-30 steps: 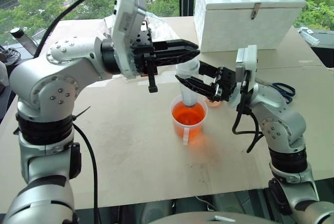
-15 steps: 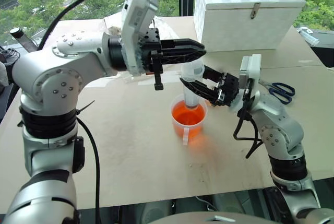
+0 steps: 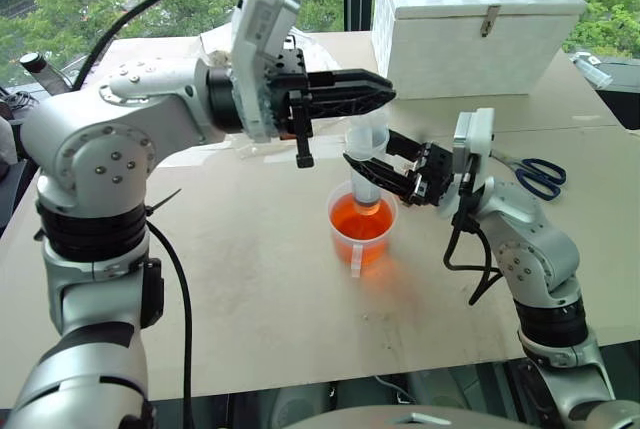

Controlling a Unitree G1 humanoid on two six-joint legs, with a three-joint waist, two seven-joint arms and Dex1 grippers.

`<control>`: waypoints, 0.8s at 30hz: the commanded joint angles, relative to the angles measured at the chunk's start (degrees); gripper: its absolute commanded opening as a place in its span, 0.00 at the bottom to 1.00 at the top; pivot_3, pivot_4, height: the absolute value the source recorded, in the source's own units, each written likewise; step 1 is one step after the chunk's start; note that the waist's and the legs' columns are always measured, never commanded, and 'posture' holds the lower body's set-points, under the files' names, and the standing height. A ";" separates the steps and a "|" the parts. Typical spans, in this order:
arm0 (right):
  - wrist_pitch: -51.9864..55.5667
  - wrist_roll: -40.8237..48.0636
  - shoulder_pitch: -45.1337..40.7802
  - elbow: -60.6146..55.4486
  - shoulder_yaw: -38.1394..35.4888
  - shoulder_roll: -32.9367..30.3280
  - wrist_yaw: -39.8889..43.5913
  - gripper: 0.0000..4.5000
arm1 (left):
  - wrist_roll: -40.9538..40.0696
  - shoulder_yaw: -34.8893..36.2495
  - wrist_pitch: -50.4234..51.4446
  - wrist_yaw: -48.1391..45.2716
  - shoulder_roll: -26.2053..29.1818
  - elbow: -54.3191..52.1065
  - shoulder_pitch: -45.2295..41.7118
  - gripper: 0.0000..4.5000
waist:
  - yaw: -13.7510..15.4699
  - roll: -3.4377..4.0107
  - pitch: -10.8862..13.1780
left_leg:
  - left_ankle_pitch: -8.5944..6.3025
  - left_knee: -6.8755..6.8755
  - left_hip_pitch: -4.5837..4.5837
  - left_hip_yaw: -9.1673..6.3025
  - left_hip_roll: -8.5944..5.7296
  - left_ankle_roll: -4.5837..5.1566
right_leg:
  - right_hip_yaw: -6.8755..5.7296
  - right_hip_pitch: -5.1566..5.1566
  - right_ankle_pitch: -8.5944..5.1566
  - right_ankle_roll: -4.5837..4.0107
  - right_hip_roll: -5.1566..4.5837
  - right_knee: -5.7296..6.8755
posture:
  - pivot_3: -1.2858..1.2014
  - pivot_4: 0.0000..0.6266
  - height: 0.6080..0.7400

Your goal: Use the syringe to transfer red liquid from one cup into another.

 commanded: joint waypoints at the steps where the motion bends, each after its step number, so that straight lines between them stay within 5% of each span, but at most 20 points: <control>1: 0.38 0.87 -0.63 -1.06 0.82 0.18 0.07 0.34 | 1.46 3.51 -2.47 0.78 1.03 -1.50 -0.99 0.34 | -0.11 0.01 0.00 | 0.00 0.00 0.00 0.00 0.00 0.00 | 0.01 -0.01 0.00 0.00 0.00 0.00 | 0.52 0.24 1.00; 4: 0.70 1.41 -0.94 -1.30 0.21 -0.18 -0.03 0.34 | 1.63 4.01 -2.79 0.51 1.16 -1.55 -0.56 0.65 | 0.03 0.00 0.00 | 0.00 0.00 0.00 -0.01 0.00 0.00 | -0.01 0.00 0.00 0.00 0.00 0.00 | 0.52 0.24 1.00; 15: 3.22 5.68 -2.96 -2.34 -3.52 -0.60 -2.37 0.34 | -1.18 9.46 -2.25 0.91 1.80 0.41 -0.28 0.65 | -0.03 0.00 0.00 | 0.00 0.03 0.00 -0.02 0.00 0.00 | -0.02 0.01 0.00 0.00 -0.01 0.00 | 0.52 0.24 1.00; 24: 8.02 14.70 -4.80 -5.14 -9.15 -1.49 -7.24 0.34 | 5.42 13.04 -7.59 -0.11 4.78 0.93 12.11 0.65 | 0.00 -0.01 0.00 | 0.00 0.03 0.00 -0.01 0.01 0.00 | -0.02 0.01 0.00 0.00 -0.06 0.01 | 0.52 0.24 1.00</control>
